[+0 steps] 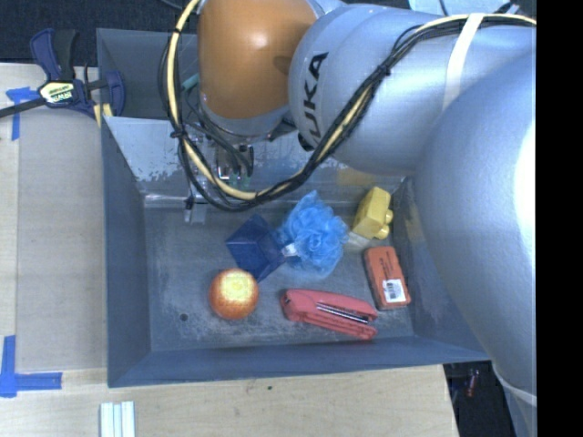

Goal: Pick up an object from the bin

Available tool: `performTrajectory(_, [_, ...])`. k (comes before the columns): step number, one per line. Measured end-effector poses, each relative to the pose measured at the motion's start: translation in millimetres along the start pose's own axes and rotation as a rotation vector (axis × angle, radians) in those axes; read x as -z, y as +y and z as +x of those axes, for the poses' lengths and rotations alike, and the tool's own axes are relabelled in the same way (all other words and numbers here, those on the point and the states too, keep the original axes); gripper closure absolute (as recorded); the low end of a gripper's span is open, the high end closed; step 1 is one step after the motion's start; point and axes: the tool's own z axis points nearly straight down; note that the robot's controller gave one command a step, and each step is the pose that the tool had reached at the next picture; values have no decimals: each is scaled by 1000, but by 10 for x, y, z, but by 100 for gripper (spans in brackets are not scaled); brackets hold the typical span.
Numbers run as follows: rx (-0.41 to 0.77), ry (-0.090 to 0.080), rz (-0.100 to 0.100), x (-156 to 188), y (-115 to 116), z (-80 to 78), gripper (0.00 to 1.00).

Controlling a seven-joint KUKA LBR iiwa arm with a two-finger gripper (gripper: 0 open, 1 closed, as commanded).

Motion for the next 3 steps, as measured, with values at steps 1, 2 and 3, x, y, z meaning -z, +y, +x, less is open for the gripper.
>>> performTrajectory(1, [0, 0, 0, 0, 0, 0, 0])
performTrajectory(2, [19, 2, 1, 11, -14, 29, 0])
performTrajectory(3, [150, 0, 0, 46, -68, 78, 0])
